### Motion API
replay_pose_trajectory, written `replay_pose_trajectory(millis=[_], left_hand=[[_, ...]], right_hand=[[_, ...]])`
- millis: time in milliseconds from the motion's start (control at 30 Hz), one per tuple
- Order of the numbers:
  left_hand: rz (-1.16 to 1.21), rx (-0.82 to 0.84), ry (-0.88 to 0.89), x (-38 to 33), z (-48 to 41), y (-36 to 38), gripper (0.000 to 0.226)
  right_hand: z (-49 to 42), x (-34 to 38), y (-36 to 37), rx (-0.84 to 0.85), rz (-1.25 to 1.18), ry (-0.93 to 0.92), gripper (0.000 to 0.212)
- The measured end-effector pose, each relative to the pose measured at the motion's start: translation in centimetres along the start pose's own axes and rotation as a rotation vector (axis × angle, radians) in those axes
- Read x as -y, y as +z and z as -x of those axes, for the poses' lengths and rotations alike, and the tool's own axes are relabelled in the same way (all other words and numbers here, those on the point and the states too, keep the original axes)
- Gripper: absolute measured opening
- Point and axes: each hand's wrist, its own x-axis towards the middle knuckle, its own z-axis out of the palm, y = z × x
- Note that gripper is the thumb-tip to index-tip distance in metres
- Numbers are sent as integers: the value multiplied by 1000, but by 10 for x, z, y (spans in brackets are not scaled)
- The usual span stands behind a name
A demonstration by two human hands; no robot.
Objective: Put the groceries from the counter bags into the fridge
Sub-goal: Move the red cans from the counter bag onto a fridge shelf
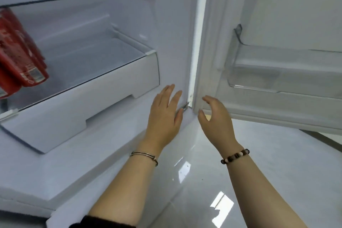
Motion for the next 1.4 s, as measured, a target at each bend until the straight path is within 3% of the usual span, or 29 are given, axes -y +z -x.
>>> replay_pose_trajectory(millis=[300, 533, 633, 900, 1400], left_hand=[[108, 181, 176, -153, -14, 68, 48], [68, 406, 343, -304, -14, 124, 58], [65, 428, 418, -362, -4, 149, 61], [198, 489, 749, -551, 52, 189, 65], [642, 642, 1352, -861, 231, 199, 68]], right_hand=[[50, -101, -131, -113, 268, 139, 45], [120, -176, -256, -268, 474, 313, 52], [156, -204, -302, -323, 549, 389, 56], [305, -247, -424, -576, 685, 738, 61], [583, -267, -555, -1058, 850, 1419, 59]])
